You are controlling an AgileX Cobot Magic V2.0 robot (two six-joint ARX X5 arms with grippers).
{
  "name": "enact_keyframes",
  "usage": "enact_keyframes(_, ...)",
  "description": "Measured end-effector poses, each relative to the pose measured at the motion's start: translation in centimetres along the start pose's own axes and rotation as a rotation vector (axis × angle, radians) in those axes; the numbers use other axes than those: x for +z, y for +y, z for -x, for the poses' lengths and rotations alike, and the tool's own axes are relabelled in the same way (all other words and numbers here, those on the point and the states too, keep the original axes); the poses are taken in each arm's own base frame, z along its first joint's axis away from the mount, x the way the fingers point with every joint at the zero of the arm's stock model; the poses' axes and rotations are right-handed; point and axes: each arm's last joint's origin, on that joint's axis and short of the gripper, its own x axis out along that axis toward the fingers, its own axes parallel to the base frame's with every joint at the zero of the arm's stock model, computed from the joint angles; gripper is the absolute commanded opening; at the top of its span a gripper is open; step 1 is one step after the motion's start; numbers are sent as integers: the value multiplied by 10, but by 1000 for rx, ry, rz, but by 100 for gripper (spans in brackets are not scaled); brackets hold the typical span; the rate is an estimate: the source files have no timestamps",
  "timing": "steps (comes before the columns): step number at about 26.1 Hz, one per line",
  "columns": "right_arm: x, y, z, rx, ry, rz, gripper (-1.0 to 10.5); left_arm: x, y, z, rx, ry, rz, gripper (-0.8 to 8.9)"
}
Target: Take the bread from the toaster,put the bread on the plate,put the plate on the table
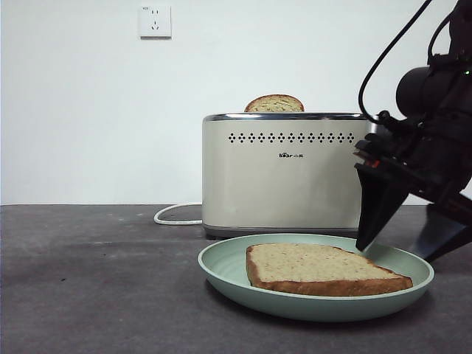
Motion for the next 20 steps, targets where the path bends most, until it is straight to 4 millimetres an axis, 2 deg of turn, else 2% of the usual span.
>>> enact_keyframes(2,-3,5,14,-18,-15,2,446,0,0,0,0,0,0,-8)
enact_keyframes(4,-7,16,43,-21,-90,29,446,0,0,0,2,0,-1,-8)
enact_keyframes(6,-19,32,79,-18,-179,69,445,0,0,0,2,0,-5,-8)
enact_keyframes(9,-48,58,128,-8,-298,138,441,0,0,0,2,0,-10,-8)
enact_keyframes(12,-89,81,169,14,-419,225,437,0,0,0,2,1,-11,-8)
enact_keyframes(15,-117,90,186,27,-459,262,436,0,0,0,2,1,-12,-8)
enact_keyframes(20,-155,95,200,44,-460,293,395,0,0,0,2,1,-15,-8)
